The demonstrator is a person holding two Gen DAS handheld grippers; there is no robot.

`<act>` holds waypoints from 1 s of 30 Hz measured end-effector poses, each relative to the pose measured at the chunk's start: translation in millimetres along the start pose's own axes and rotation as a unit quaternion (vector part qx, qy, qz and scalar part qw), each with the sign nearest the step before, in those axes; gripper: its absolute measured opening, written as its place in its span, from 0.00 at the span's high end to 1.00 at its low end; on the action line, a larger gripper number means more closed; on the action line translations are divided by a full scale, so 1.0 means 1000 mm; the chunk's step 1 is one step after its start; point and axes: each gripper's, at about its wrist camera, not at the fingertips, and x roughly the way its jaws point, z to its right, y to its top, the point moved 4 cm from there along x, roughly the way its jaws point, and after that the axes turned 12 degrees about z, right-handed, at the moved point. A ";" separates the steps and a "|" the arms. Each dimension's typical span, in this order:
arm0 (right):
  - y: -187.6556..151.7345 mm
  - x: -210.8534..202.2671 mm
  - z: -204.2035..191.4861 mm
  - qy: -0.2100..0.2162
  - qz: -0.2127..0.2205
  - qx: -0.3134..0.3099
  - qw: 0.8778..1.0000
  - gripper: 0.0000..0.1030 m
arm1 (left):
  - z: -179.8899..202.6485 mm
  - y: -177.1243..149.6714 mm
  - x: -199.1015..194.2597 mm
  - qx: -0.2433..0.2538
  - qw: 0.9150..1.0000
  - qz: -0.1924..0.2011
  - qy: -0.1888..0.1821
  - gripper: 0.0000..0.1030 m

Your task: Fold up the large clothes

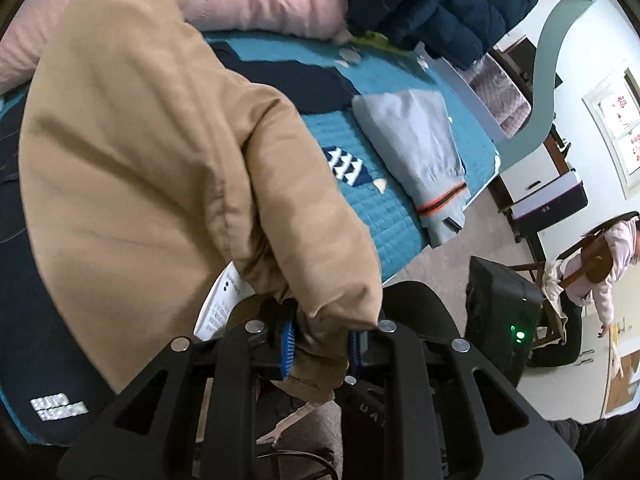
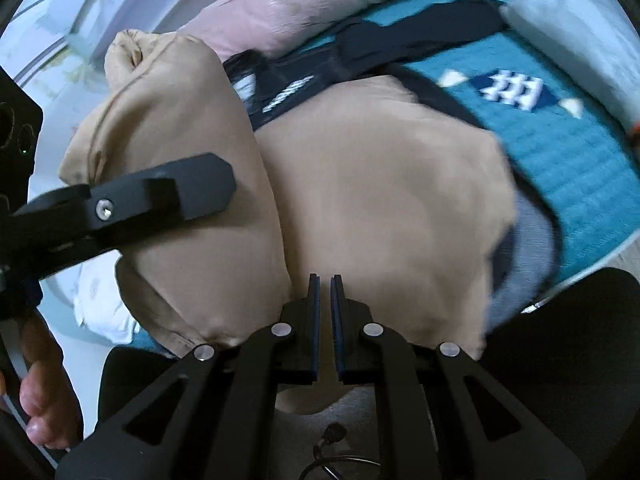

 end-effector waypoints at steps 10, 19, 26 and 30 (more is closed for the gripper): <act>0.015 -0.042 0.057 -0.038 0.026 0.047 0.998 0.92 | 0.005 -0.003 0.093 -0.034 0.996 -0.087 -0.016 0.76; 0.022 -0.089 0.045 -0.034 0.062 0.019 0.997 0.93 | 0.014 0.017 0.064 -0.066 0.992 -0.042 -0.094 0.45; 0.036 -0.083 -0.014 0.020 0.069 -0.045 0.996 0.93 | -0.005 0.048 -0.008 -0.074 0.990 0.065 -0.102 0.29; 0.030 -0.044 -0.027 0.019 0.022 -0.071 0.997 0.93 | -0.034 0.058 -0.040 -0.063 0.992 0.103 -0.036 0.25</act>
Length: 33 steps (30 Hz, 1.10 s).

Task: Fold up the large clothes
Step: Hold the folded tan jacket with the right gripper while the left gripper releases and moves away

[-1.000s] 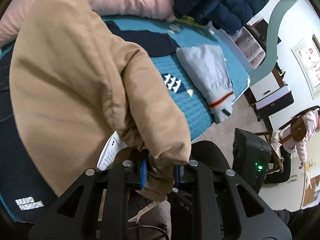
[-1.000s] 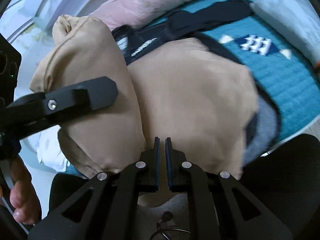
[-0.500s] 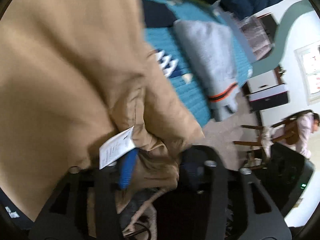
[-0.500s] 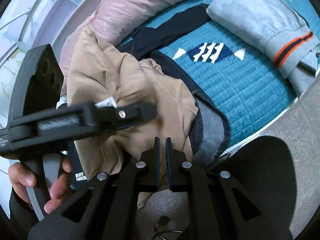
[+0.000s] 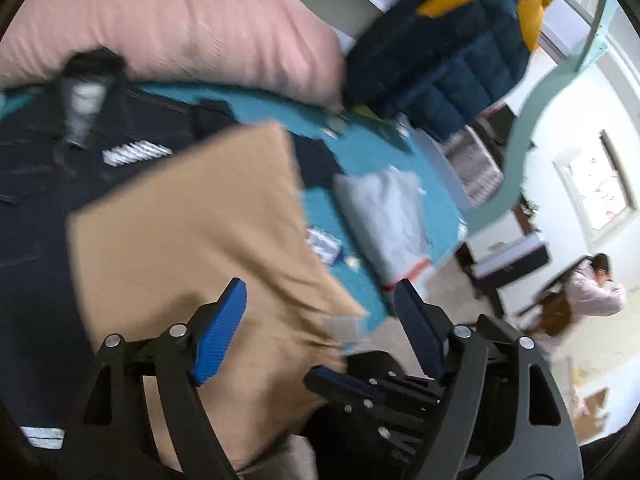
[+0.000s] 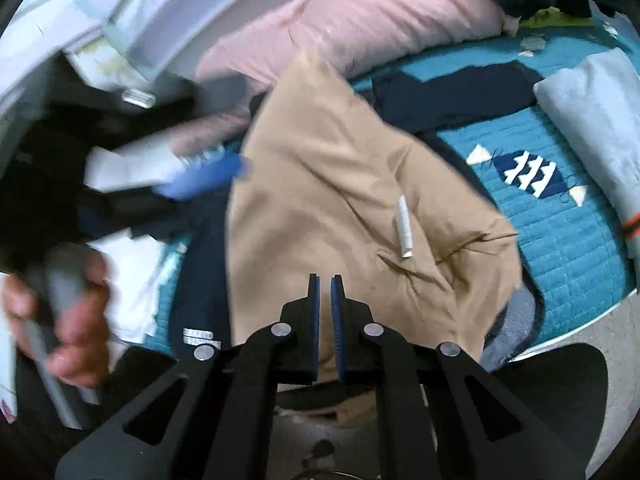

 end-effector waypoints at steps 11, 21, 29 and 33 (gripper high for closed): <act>-0.017 0.031 0.075 -0.120 -0.044 0.017 0.992 1.00 | -0.110 0.009 0.020 -0.019 0.986 -0.037 0.162 0.25; -0.021 0.038 0.096 -0.121 -0.049 0.061 0.990 1.00 | -0.108 0.006 0.124 0.081 0.955 -0.119 0.259 0.23; -0.024 0.037 0.102 -0.109 -0.051 0.075 0.990 1.00 | -0.079 0.043 0.080 0.049 0.982 -0.074 0.169 0.22; -0.026 0.035 0.102 -0.106 -0.050 0.078 0.990 1.00 | -0.038 0.045 0.076 0.044 0.993 -0.088 0.061 0.22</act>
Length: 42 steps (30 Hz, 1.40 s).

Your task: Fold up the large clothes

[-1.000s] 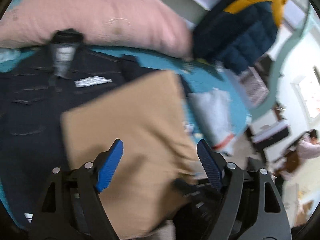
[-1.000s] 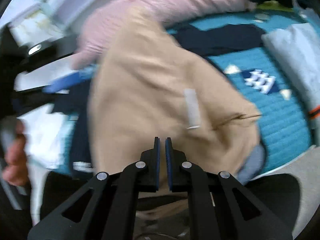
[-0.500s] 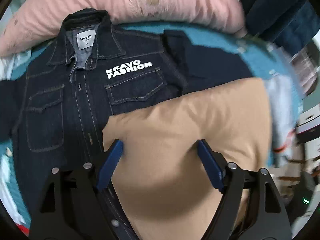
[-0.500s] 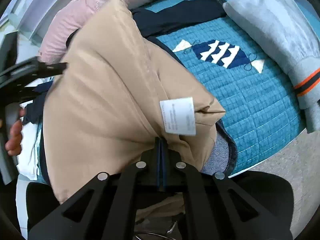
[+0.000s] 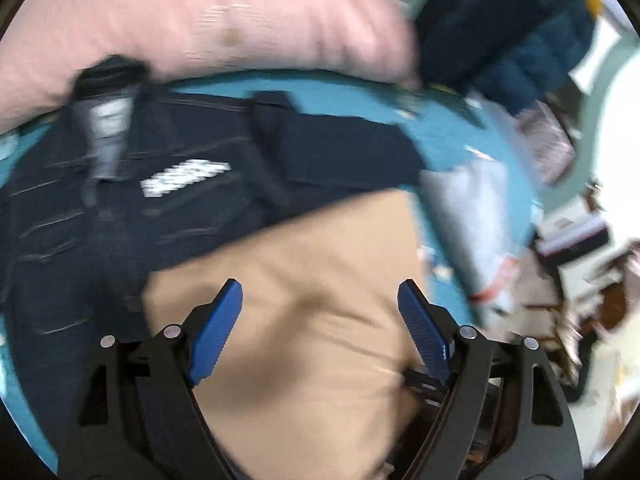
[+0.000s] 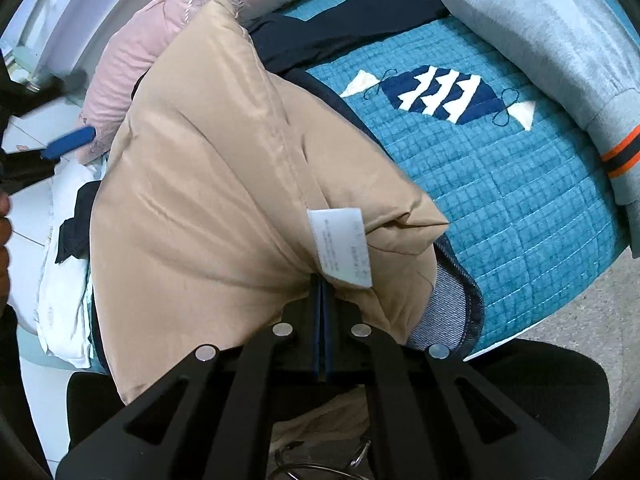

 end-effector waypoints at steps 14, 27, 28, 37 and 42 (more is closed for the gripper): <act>0.007 0.003 0.012 0.017 -0.002 0.014 1.000 1.00 | -0.004 -0.021 0.131 -0.060 0.991 -0.123 -0.007 0.42; 0.008 0.001 0.015 0.027 -0.003 0.031 0.999 1.00 | 0.013 -0.017 0.087 -0.036 0.996 -0.071 -0.036 0.28; 0.009 -0.001 0.016 0.029 -0.002 0.033 0.999 1.00 | 0.013 -0.019 0.075 -0.036 0.997 -0.063 -0.041 0.27; 0.004 -0.020 0.015 0.037 0.018 0.031 0.999 0.97 | 0.005 -0.081 -0.007 0.008 0.999 -0.024 0.025 0.27; -0.002 -0.023 0.015 0.030 0.013 0.021 0.999 0.97 | 0.005 -0.105 0.004 0.041 0.996 -0.028 0.076 0.27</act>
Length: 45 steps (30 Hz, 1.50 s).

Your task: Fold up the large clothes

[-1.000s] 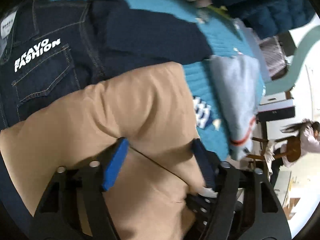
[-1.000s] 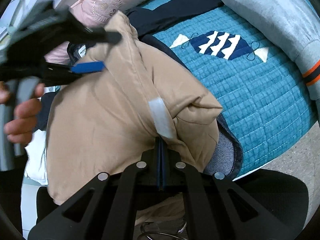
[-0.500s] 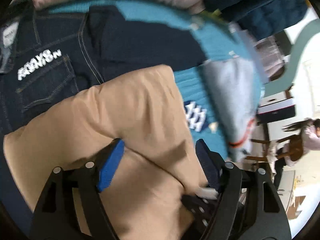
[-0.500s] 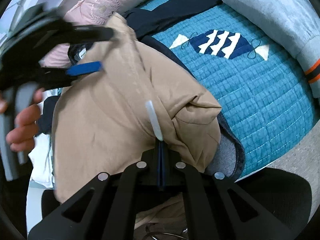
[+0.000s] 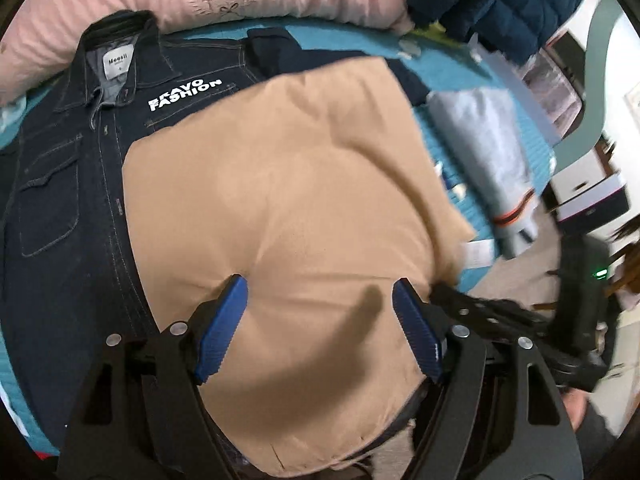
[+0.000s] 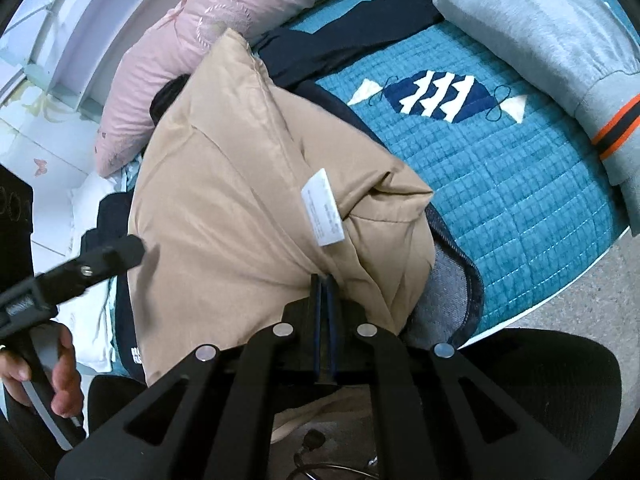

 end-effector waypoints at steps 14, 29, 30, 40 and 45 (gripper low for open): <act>-0.002 0.001 -0.015 -0.013 -0.001 -0.021 1.000 0.96 | 0.003 0.005 -0.011 -0.023 0.999 0.038 0.018 0.20; -0.032 -0.044 0.013 0.022 0.101 0.078 0.991 0.62 | -0.029 0.002 -0.050 -0.057 0.992 0.098 0.060 0.14; -0.038 -0.039 0.017 0.010 0.088 0.094 0.992 0.51 | -0.028 0.006 -0.047 -0.053 0.992 0.097 0.062 0.14; -0.047 -0.011 0.043 0.083 0.039 0.218 0.972 0.48 | -0.013 0.017 -0.019 -0.023 0.995 0.073 0.057 0.14; -0.043 -0.003 0.041 0.086 0.028 0.217 0.972 0.47 | -0.006 0.019 -0.010 -0.008 0.996 0.063 0.058 0.14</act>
